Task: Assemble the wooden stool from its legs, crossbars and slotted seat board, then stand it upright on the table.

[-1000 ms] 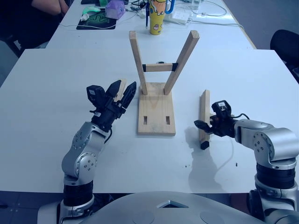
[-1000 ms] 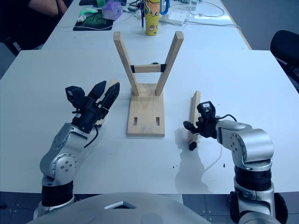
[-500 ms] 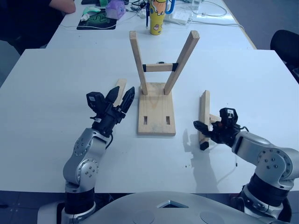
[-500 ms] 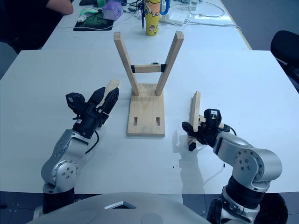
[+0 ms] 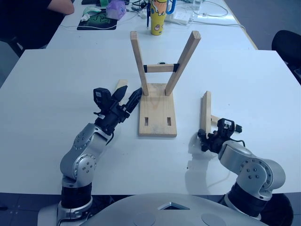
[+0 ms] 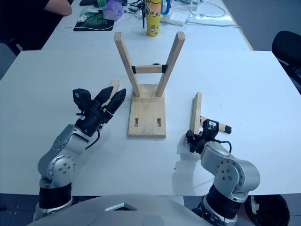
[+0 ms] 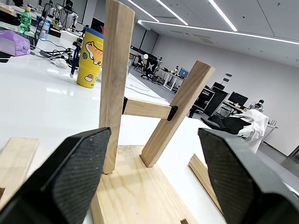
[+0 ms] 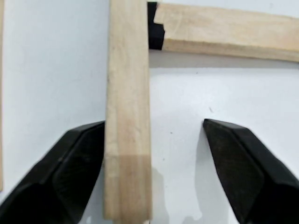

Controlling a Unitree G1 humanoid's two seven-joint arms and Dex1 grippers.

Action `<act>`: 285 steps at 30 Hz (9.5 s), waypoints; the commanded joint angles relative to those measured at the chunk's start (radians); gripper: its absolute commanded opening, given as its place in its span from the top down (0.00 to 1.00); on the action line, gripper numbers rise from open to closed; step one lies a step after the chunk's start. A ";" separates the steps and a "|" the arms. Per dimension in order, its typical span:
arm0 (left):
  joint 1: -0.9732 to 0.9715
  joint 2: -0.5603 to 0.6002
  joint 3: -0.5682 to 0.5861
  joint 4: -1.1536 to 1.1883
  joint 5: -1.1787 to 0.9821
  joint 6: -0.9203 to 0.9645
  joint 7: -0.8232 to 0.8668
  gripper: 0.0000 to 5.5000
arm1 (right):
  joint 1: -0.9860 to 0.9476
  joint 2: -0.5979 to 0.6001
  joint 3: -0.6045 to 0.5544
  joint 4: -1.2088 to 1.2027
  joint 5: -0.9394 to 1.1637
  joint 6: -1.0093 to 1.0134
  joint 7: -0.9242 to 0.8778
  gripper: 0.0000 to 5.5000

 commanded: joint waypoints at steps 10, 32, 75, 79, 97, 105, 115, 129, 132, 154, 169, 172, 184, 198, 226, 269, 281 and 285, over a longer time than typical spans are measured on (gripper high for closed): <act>-0.031 0.010 0.021 0.032 0.033 -0.028 0.000 0.37 | -0.055 -0.225 0.072 0.105 -0.052 0.001 0.176 0.71; -0.085 0.034 0.266 0.177 -0.945 0.256 0.122 0.02 | 0.387 -0.549 0.143 0.281 -0.332 -1.630 1.069 0.81; -0.296 0.098 0.071 0.240 -0.770 0.370 0.021 0.20 | 0.183 -0.455 0.454 0.338 -0.460 -1.692 1.028 0.81; -0.291 0.104 0.070 0.241 -0.758 0.376 0.010 0.30 | 0.191 -0.454 0.452 0.339 -0.462 -1.700 1.023 0.81; -0.287 0.132 0.089 0.242 -0.683 0.363 -0.039 0.60 | 0.192 -0.467 0.449 0.342 -0.472 -1.707 1.029 0.81; -0.312 0.143 0.147 0.256 -0.591 0.288 -0.101 0.62 | 0.181 -0.519 0.448 0.387 -0.478 -1.719 1.083 0.58; -0.359 0.362 0.292 0.209 -0.594 0.310 -0.238 0.62 | 0.113 -0.630 0.544 0.566 -0.682 -1.883 1.160 0.44; -0.428 0.516 0.079 0.179 -0.252 0.212 -0.530 0.62 | 0.032 -0.568 0.590 0.729 -0.929 -1.952 0.951 0.44; -0.426 0.510 0.064 0.172 -0.207 0.187 -0.552 0.62 | 0.009 -0.566 0.590 0.764 -0.959 -1.941 0.914 0.44; -0.485 0.489 -0.076 0.284 0.053 -0.017 -0.741 0.62 | 0.022 -0.570 0.624 0.775 -0.901 -1.952 0.925 0.44; -0.553 0.532 -0.165 0.462 0.143 -0.068 -0.927 0.62 | 0.044 -0.544 0.650 0.754 -0.879 -1.883 0.934 0.44; -0.548 0.537 -0.193 0.456 0.155 -0.065 -0.956 0.62 | 0.043 -0.540 0.654 0.749 -0.868 -1.862 0.939 0.44; -0.528 0.527 -0.262 0.520 0.209 -0.085 -1.008 0.62 | 0.046 -0.527 0.673 0.750 -0.864 -1.833 0.936 0.44; -0.453 0.496 -0.183 0.429 0.194 -0.125 -0.878 0.36 | 0.053 -0.540 0.699 0.730 -0.873 -1.796 0.954 0.44; -0.036 0.222 0.217 0.125 0.149 0.058 0.013 0.19 | 0.084 -0.420 0.721 0.629 -0.812 -1.263 0.948 0.44; -0.067 0.146 0.059 0.381 0.437 0.068 0.026 0.62 | -0.032 -0.271 0.522 0.485 -0.523 -0.929 0.882 0.44; -0.248 0.211 0.338 0.296 0.156 -0.281 -0.176 0.62 | -0.235 -0.392 0.169 0.723 -0.288 -1.028 0.978 0.44; -0.348 0.336 0.444 0.212 -0.132 -0.135 -0.277 0.62 | -0.338 -0.442 0.024 0.747 -0.071 -0.933 1.078 0.44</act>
